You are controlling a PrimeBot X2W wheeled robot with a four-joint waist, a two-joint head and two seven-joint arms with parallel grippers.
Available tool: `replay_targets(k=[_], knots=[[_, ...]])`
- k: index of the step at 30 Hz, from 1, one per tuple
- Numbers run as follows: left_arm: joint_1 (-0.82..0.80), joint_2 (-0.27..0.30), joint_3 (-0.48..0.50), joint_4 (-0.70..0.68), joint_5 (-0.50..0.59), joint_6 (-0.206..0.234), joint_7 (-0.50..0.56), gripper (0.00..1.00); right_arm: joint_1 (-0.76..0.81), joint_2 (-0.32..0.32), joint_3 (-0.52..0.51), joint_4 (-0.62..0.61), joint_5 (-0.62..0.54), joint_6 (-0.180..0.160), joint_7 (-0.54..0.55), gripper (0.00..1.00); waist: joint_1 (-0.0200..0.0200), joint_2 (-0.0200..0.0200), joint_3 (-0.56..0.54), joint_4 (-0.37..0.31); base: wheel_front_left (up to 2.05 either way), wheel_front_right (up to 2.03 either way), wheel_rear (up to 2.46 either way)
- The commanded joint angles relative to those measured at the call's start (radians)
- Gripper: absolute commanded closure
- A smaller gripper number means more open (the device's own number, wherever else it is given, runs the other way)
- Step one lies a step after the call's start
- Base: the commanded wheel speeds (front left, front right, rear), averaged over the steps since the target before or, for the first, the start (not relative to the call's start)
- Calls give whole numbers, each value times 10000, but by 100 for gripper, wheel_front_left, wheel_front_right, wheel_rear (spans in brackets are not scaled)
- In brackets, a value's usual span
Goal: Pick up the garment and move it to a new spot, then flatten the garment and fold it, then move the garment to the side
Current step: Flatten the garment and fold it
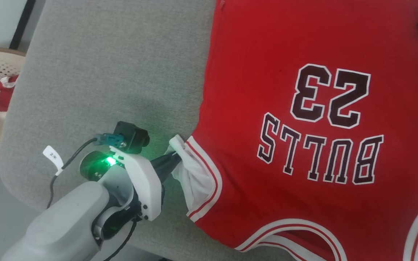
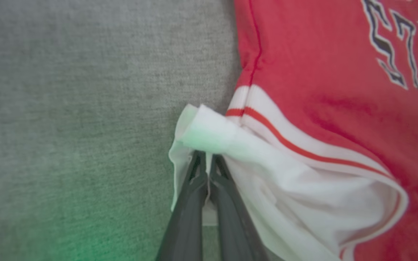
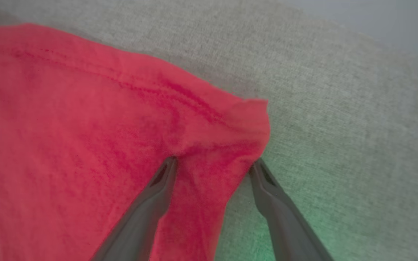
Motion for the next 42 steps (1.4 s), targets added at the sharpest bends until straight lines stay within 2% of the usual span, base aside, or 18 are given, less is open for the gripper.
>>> replay_targets(k=[1,2,4,8,13,19,24,26,27,36,39,42], knots=[[23,-33,-68,738,-15,209,71,100,718,269,223,768,-115,-3,566,33,0,-2,62,66,0,0,0],[3,-76,-57,852,-42,194,68,100,735,310,259,899,-115,-3,723,100,0,-2,66,74,0,0,0],[-16,-110,-52,1060,-85,140,26,100,738,345,334,1101,-122,-3,944,100,0,-2,40,60,0,0,0],[22,-90,36,1375,-184,103,-70,100,635,214,386,969,-42,-4,654,100,0,-2,-133,-91,0,0,0],[68,152,154,1512,-204,48,-175,100,753,105,833,316,199,-4,549,100,0,-2,-529,-486,0,0,0],[321,584,268,1415,-304,229,-156,100,1486,-105,1580,-1235,1170,-4,731,100,0,-2,-1156,-1227,0,0,0],[487,837,321,1125,-321,276,-130,100,2298,-583,1952,-2557,1888,-4,790,100,0,-2,-1540,-1709,0,0,0],[618,1040,381,942,-359,337,-118,100,3094,-874,2084,-3503,2383,-4,787,100,0,-2,-1843,-2104,0,0,0],[618,1040,381,942,-359,337,-118,100,3094,-874,2084,-3503,2383,-4,787,100,0,-2,-1843,-2104,0,0,0],[1085,1702,480,326,-551,593,36,100,5896,-1640,1515,-6041,3199,-4,1093,100,0,-2,-2494,-3084,0,0,0],[1209,1844,488,155,-579,639,80,100,7077,-1721,813,-6719,3284,-4,1031,100,0,-2,-2604,-3266,0,0,0],[1269,1962,519,21,-618,715,100,100,8284,-1483,14,-7309,3093,-3,925,100,0,-2,-2646,-3419,0,0,0]])
